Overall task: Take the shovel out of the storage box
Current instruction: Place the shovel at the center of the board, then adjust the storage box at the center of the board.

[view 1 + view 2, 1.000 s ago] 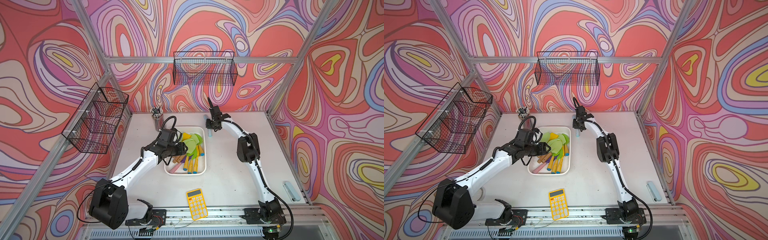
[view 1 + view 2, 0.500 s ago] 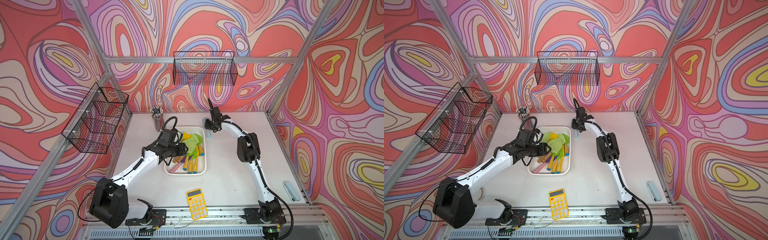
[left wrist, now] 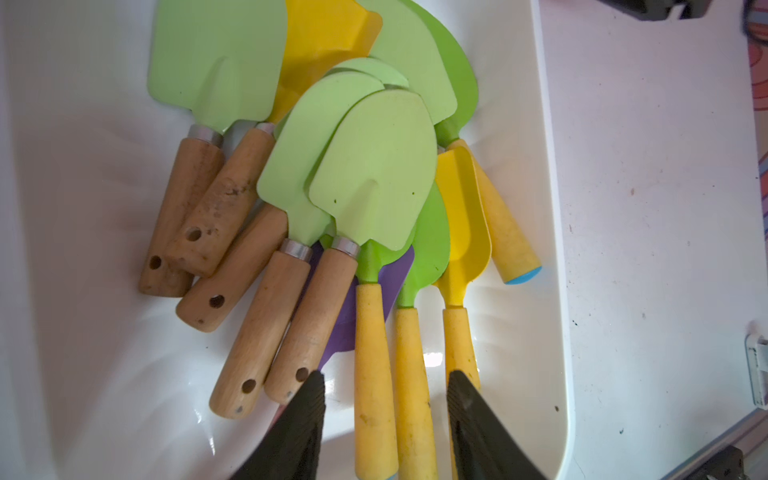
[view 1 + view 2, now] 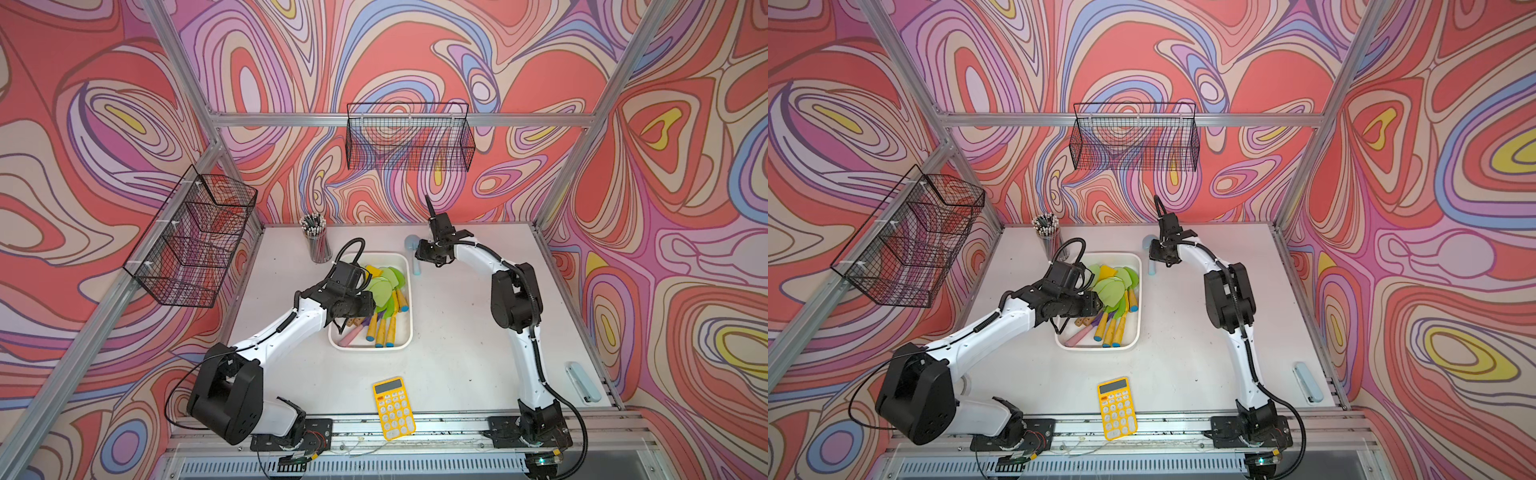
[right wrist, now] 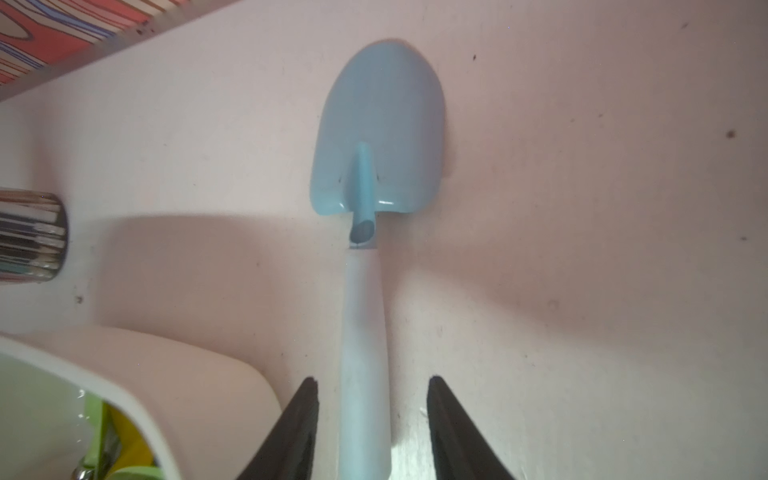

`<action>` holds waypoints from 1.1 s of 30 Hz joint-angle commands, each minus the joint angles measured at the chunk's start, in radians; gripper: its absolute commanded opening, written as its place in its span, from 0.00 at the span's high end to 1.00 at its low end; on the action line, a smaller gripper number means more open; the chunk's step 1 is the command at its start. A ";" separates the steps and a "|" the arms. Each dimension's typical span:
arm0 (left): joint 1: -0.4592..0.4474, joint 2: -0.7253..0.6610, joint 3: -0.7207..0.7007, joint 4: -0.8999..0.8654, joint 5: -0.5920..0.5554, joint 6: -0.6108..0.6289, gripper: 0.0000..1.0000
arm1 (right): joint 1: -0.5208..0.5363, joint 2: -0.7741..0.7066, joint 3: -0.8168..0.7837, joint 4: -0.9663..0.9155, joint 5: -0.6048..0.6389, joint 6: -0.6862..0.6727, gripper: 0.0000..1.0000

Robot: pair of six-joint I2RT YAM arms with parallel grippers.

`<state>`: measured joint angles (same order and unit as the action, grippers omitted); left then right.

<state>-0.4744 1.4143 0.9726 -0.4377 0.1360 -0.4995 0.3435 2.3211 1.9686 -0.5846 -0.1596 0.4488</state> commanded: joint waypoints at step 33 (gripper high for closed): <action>-0.003 0.108 0.073 -0.110 -0.172 0.052 0.65 | 0.123 -0.155 -0.121 -0.009 0.150 -0.087 0.61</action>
<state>-0.4744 1.5059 1.0153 -0.5282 -0.0540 -0.4671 0.4644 2.2574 1.8870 -0.5911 -0.0669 0.3817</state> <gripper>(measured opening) 0.363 0.394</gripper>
